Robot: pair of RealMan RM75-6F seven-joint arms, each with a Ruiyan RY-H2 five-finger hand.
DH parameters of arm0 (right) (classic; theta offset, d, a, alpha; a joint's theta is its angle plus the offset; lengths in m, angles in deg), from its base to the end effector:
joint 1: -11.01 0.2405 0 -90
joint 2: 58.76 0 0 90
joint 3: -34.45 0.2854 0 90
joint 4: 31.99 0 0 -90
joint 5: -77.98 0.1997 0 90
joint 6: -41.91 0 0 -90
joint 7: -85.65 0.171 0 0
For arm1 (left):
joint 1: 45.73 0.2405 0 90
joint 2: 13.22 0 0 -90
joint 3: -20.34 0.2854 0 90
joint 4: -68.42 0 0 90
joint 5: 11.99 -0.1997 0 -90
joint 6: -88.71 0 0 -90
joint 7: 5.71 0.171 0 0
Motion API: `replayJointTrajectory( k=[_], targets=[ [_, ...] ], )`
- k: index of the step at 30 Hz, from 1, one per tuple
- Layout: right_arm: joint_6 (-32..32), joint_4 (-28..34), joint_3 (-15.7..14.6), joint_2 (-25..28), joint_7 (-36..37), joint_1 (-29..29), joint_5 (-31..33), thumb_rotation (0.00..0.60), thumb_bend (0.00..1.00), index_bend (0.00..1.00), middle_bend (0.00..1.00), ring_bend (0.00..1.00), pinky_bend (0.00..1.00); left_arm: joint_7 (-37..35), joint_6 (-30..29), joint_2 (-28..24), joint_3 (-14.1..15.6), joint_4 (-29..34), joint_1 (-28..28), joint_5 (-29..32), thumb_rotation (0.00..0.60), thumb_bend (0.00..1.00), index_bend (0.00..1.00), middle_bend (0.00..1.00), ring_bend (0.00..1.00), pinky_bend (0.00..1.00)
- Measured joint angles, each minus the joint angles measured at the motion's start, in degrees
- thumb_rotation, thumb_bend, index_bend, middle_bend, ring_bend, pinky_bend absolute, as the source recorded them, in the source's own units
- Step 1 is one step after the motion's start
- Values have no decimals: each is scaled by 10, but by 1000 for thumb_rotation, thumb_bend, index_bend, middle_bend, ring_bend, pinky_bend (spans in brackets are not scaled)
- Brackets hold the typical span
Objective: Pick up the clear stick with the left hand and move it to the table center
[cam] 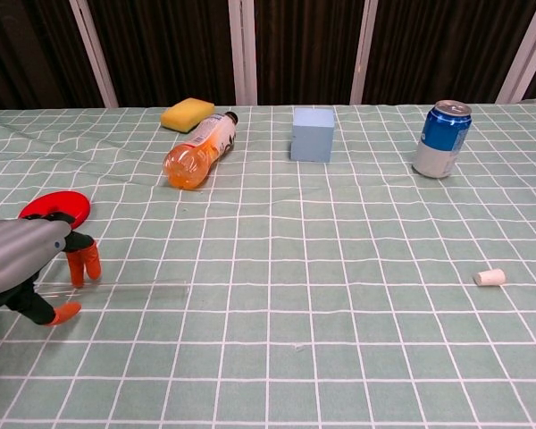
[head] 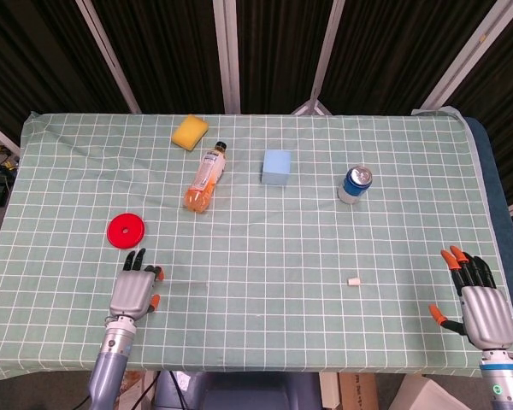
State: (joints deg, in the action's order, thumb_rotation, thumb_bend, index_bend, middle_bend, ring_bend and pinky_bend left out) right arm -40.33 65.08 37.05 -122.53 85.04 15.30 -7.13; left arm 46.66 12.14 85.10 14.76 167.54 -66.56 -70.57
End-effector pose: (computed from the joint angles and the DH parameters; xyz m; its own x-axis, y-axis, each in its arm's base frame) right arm -0.3250 -0.2036 0.1680 0.3325 -0.0660 0.9408 -0.9426 0.0081 0.3337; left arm -0.2173 0.2599 -0.0404 0.5292 0.2963 0.7951 0.8433 -0.0801 -0.5314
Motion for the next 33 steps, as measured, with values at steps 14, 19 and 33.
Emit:
replayJointTrajectory(
  k=[14, 19, 33],
  targets=[
    [-5, -2, -1, -1, 12, -1, -7, 600, 298, 0, 0, 0, 0, 25, -16, 12, -2, 8, -13, 25, 600, 457, 423, 438, 31, 0],
    [-8, -2, -1, -1, 16, -2, -9, 600, 299, 0, 0, 0, 0, 32, -21, 15, 1, 5, -16, 27, 600, 457, 428, 450, 32, 0],
    [-11, -3, -2, -2, 22, -4, -10, 600, 298, 0, 0, 0, 0, 38, -30, 21, 6, -1, -23, 36, 600, 667, 472, 502, 63, 0]
  ],
)
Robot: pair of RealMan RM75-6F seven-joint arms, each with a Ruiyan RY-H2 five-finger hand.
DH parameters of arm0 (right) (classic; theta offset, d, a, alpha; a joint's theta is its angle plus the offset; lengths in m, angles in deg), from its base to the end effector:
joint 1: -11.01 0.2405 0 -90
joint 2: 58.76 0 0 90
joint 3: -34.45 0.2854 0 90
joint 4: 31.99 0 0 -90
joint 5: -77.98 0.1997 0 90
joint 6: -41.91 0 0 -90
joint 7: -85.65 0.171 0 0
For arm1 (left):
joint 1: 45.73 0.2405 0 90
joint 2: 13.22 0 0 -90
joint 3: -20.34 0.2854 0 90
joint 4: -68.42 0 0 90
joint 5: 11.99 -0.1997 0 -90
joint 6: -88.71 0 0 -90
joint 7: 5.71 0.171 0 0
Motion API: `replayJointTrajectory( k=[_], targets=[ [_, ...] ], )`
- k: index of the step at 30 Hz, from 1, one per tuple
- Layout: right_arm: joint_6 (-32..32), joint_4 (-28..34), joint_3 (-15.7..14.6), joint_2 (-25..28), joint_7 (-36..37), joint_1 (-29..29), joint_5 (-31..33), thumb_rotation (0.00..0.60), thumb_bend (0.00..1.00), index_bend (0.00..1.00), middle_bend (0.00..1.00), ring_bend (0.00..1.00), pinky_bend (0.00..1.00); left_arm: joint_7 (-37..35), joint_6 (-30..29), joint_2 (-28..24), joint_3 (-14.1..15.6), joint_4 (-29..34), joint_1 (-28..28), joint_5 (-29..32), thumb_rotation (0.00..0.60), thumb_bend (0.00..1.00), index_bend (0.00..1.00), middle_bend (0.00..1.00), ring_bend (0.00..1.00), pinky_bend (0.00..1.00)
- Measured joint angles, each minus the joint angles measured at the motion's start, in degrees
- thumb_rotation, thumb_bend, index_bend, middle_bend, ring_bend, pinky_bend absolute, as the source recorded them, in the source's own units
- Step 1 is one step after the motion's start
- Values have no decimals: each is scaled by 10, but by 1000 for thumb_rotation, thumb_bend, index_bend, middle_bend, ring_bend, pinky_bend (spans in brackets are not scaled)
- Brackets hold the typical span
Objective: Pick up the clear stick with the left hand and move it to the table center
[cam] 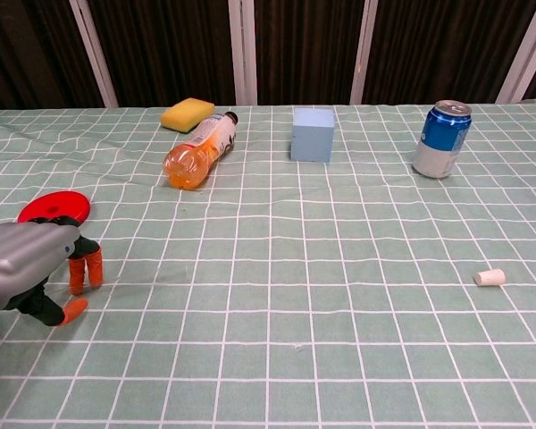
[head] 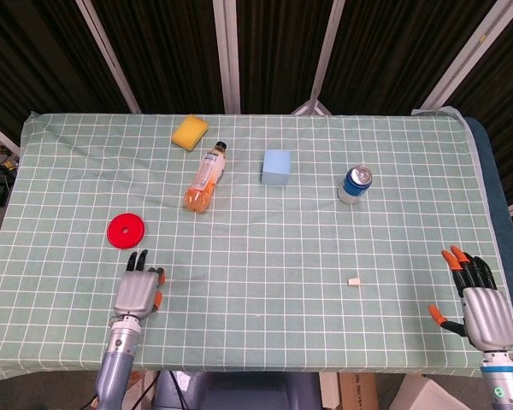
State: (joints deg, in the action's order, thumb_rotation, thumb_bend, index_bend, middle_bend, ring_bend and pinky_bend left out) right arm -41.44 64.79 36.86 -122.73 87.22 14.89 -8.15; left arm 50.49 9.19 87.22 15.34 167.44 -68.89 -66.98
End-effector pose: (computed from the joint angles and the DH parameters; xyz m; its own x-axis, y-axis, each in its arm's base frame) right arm -0.3236 -0.2009 0.1689 0.3001 -0.0521 0.9525 -0.9538 -0.0001 0.3005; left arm -0.2109 0.2625 -0.0483 0.5618 0.3056 0.7688 0.8184 -0.0700 -0.5703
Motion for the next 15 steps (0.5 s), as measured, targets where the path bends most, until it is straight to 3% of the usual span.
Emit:
replayJointTrajectory(
  k=[15],
  targets=[
    [3, 0, 0, 1, 0, 0, 3, 600, 298, 0, 0, 0, 0, -63, 1, -33, -2, 11, -9, -71, 600, 715, 480, 509, 63, 0]
  ],
)
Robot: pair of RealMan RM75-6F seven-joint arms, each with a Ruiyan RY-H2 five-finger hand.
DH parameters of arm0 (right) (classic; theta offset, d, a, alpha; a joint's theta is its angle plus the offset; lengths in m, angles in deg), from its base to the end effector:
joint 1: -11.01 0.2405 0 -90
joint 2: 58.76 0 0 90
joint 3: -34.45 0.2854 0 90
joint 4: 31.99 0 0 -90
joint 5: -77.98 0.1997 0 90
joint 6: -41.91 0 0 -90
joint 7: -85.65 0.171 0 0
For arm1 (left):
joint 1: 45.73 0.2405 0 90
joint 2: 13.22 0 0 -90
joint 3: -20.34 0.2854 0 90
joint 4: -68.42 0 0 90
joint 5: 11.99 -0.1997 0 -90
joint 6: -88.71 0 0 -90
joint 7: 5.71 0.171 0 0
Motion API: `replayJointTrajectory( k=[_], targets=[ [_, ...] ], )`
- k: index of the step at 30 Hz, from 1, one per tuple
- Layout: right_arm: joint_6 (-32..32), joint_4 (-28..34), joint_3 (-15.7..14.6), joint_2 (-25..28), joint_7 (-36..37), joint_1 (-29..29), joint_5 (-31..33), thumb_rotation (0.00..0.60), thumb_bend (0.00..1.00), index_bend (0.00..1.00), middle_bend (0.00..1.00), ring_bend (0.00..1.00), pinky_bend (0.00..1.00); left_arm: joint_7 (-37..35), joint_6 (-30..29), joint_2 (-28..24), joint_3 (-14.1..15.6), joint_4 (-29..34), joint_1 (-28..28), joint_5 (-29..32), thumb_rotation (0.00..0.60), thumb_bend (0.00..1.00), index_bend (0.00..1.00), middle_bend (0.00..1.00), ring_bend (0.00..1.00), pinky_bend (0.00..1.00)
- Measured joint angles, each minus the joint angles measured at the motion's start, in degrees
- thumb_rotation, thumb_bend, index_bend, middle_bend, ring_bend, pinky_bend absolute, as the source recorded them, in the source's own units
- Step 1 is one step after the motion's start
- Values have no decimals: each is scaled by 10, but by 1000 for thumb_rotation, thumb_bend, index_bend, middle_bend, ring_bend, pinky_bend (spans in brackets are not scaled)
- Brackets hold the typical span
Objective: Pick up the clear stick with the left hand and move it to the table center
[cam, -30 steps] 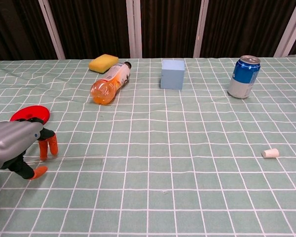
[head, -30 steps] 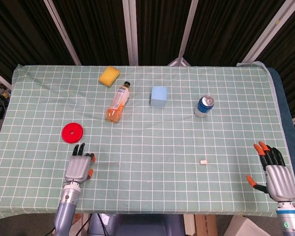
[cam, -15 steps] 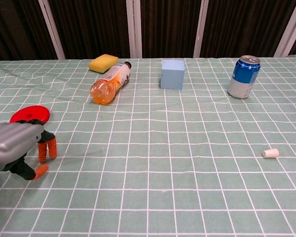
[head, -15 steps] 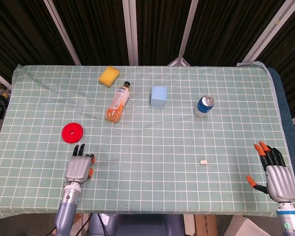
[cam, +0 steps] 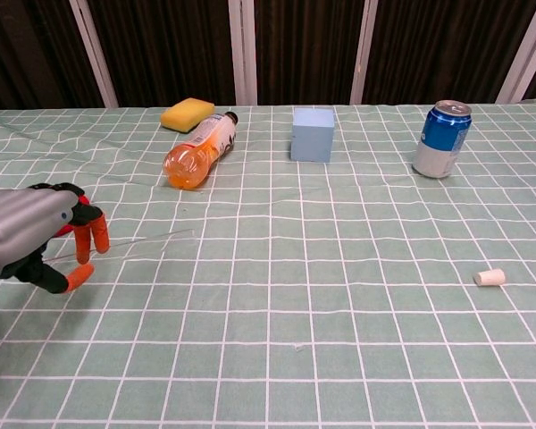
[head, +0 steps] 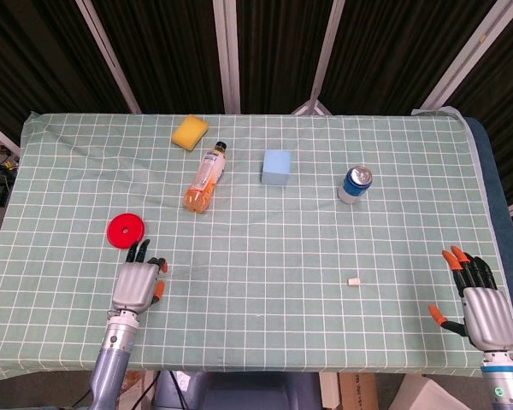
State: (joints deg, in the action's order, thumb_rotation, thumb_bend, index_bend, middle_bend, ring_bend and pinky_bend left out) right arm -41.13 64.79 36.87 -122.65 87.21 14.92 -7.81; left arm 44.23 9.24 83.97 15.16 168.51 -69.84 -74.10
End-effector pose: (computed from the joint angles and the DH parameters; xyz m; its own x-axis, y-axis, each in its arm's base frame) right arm -0.3248 -0.2011 0.1688 0.3008 -0.0569 0.9520 -0.9534 0.0055 0.3016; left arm -0.1967 0.2740 -0.0248 0.5266 0.1960 0.8272 0.8501 -0.1246 -0.5117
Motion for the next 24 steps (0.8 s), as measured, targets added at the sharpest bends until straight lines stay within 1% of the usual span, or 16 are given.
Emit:
replayJointTrajectory(
  k=[6, 10, 14, 16, 18, 20, 24],
  targets=[
    [3, 2, 1, 0, -3, 1, 5, 600, 298, 0, 0, 0, 0, -59, 17, -35, -1, -12, -13, -68, 600, 714, 481, 509, 63, 0],
    [7, 4, 5, -1, -5, 4, 11, 600, 298, 0, 0, 0, 0, -112, 36, -67, -2, -32, -28, -120, 600, 714, 482, 509, 63, 0],
    [16, 6, 10, -2, -8, 12, 13, 600, 298, 3, 5, 0, 0, -156, 54, -94, -10, -46, -44, -150, 600, 714, 482, 509, 63, 0],
    [21, 4, 12, -4, -13, 17, 13, 600, 299, 28, 31, 0, 0, -178, 62, -106, -16, -51, -52, -158, 600, 714, 482, 509, 64, 0],
    [31, 2, 14, -7, -22, 24, 14, 600, 299, 86, 76, 0, 0, -197, 69, -114, -22, -54, -59, -165, 600, 714, 482, 509, 63, 0],
    [44, 2, 16, -12, -33, 32, 20, 600, 298, 127, 98, 0, 0, -217, 75, -122, -28, -58, -66, -173, 600, 714, 482, 509, 63, 0],
    [70, 6, 21, -27, -63, 49, 36, 600, 298, 182, 104, 0, 0, -253, 85, -133, -37, -66, -77, -186, 600, 714, 482, 509, 63, 0]
  ],
)
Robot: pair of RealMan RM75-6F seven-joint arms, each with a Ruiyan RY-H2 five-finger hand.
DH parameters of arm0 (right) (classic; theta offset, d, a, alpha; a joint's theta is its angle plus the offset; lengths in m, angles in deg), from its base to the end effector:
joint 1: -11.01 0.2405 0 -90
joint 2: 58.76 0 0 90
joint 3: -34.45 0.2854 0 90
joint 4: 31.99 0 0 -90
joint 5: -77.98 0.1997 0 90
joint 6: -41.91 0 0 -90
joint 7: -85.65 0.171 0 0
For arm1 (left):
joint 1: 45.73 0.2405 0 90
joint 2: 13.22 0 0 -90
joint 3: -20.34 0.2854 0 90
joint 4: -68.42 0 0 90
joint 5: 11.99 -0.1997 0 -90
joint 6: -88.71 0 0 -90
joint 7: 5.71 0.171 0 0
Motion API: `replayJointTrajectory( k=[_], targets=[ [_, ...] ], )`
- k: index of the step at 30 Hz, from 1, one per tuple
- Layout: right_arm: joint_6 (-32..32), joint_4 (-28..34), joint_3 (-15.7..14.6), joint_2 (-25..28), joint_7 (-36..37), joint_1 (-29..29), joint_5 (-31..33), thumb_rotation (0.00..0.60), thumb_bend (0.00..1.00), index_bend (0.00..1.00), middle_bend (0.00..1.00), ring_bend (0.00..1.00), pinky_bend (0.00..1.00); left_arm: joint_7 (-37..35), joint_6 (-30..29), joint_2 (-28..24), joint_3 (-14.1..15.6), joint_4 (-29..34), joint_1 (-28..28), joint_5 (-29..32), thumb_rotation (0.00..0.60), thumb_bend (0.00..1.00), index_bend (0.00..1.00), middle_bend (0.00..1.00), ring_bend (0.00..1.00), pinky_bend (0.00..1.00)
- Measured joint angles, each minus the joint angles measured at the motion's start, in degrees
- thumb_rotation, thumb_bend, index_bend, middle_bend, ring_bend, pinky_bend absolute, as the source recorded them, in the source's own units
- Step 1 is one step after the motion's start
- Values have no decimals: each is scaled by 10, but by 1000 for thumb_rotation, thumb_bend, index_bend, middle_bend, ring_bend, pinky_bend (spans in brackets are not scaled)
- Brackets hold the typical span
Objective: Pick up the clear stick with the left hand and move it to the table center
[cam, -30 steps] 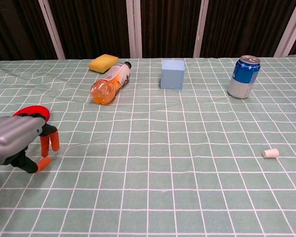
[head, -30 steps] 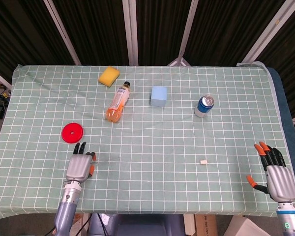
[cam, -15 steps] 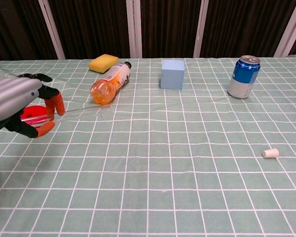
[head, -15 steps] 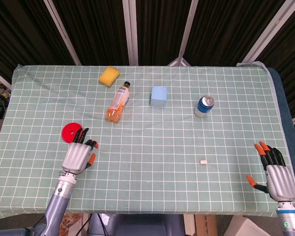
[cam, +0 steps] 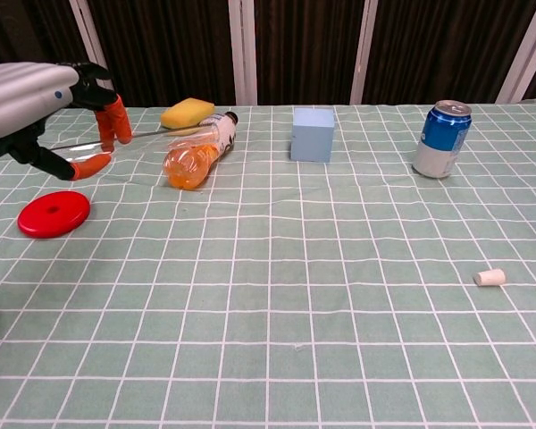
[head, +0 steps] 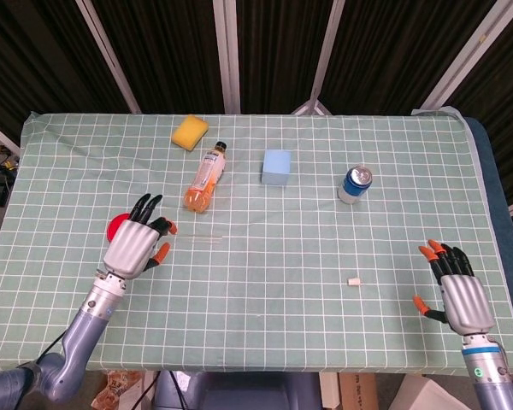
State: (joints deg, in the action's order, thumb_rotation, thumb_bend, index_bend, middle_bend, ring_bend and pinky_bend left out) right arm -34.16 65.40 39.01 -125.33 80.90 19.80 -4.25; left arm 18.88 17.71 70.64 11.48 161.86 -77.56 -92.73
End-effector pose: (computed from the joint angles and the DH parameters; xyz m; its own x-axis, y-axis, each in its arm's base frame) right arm -0.3125 -0.2336 0.1414 0.3440 -0.1202 0.9312 -0.9389 -0.0330 0.3426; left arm -0.1669 0.3357 0.0446 0.4623 -0.0288 0.8863 0.7989 -0.4201 -0.4304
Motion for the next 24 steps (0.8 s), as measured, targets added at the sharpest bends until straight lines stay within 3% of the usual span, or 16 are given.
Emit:
replayJointTrajectory(
  k=[13, 24],
  targets=[
    [76, 5, 27, -99, -122, 66, 89, 600, 298, 348, 159, 0, 0, -94, 13, -26, -25, -34, -23, -19, 600, 714, 482, 509, 63, 0],
    [107, -50, 32, -165, -184, 106, 129, 600, 299, 449, 174, 0, 0, -137, 9, -44, -25, -46, -27, -35, 600, 714, 482, 509, 63, 0]
  ],
)
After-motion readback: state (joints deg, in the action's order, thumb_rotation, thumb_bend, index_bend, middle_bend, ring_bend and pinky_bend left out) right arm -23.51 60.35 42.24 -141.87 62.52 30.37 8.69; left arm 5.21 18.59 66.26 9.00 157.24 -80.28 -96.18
